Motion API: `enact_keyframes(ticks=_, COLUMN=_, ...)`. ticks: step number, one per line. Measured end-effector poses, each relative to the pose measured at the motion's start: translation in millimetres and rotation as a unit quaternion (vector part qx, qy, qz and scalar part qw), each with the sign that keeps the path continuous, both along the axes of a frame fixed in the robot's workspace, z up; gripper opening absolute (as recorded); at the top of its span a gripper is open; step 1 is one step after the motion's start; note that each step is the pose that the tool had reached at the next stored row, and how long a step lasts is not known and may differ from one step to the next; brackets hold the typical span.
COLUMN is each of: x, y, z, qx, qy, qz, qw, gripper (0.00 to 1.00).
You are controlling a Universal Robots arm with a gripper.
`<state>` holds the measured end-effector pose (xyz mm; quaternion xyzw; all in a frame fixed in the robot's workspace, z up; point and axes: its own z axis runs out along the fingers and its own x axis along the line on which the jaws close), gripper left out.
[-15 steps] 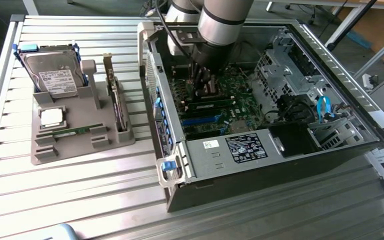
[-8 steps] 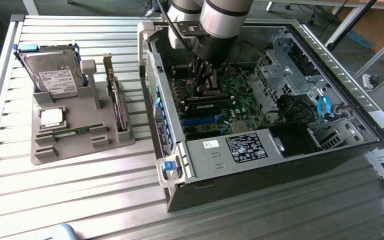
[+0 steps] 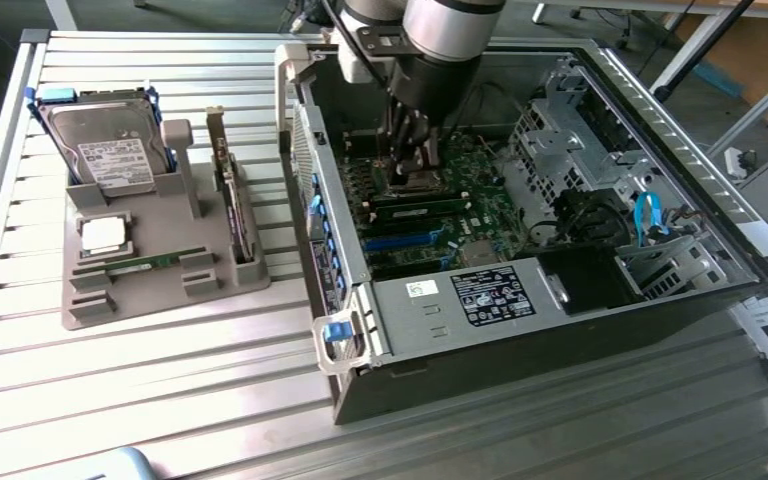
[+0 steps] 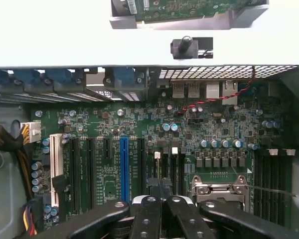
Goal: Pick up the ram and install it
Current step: 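Press down the ram until it locks into place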
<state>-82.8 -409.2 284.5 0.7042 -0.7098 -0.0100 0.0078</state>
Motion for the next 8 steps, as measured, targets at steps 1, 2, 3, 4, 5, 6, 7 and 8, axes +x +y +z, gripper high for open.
enact_keyframes(ticks=1, x=0.0, y=0.0, z=1.9, qx=0.0, qy=0.0, qz=0.0, qw=1.0, gripper=0.11)
enact_keyframes(ticks=2, x=0.0, y=0.0, z=2.5, qx=-0.0001, qy=0.0, qz=0.0, qw=1.0, gripper=0.11)
enact_keyframes(ticks=3, x=0.0, y=0.0, z=2.5, qx=0.0, qy=0.0, qz=0.0, qw=1.0, gripper=0.11)
enact_keyframes(ticks=4, x=0.0, y=0.0, z=2.4, qx=0.0, qy=0.0, qz=0.0, qw=1.0, gripper=0.11)
enact_keyframes(ticks=5, x=0.0, y=0.0, z=2.5, qx=0.0, qy=0.0, qz=0.0, qw=1.0, gripper=0.11)
enact_keyframes(ticks=6, x=0.0, y=0.0, z=2.5, qx=0.0, qy=0.0, qz=0.0, qw=1.0, gripper=0.11)
enact_keyframes(ticks=7, x=0.0, y=0.0, z=2.6, qx=-0.0001, qy=0.0, qz=0.0, qw=1.0, gripper=0.11)
enact_keyframes(ticks=8, x=0.0, y=0.0, z=2.6, qx=-0.0001, qy=0.0, qz=0.0, qw=1.0, gripper=0.11)
